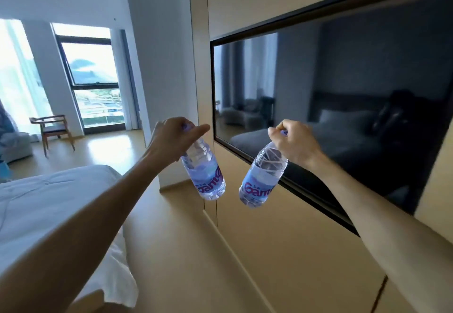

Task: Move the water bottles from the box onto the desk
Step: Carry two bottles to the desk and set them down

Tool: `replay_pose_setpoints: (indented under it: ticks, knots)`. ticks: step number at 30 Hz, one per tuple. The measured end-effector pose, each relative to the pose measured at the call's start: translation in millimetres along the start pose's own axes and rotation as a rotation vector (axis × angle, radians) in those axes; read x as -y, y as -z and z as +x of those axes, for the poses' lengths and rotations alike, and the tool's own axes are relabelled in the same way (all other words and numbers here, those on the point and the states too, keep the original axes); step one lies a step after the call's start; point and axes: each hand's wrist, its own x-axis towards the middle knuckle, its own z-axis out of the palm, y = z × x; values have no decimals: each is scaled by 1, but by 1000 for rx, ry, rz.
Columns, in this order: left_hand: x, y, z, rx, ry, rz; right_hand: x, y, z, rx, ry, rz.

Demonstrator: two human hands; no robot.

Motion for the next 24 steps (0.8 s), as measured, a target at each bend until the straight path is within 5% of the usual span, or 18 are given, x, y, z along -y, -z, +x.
replay_pose_setpoints:
  ticks: [8,24]
  knots:
    - [97,-12,99,-263,-18,137,11,-114,116,79,118,101]
    - [233,-55,270,-280,56,326,5,-296,347,320,363,290]
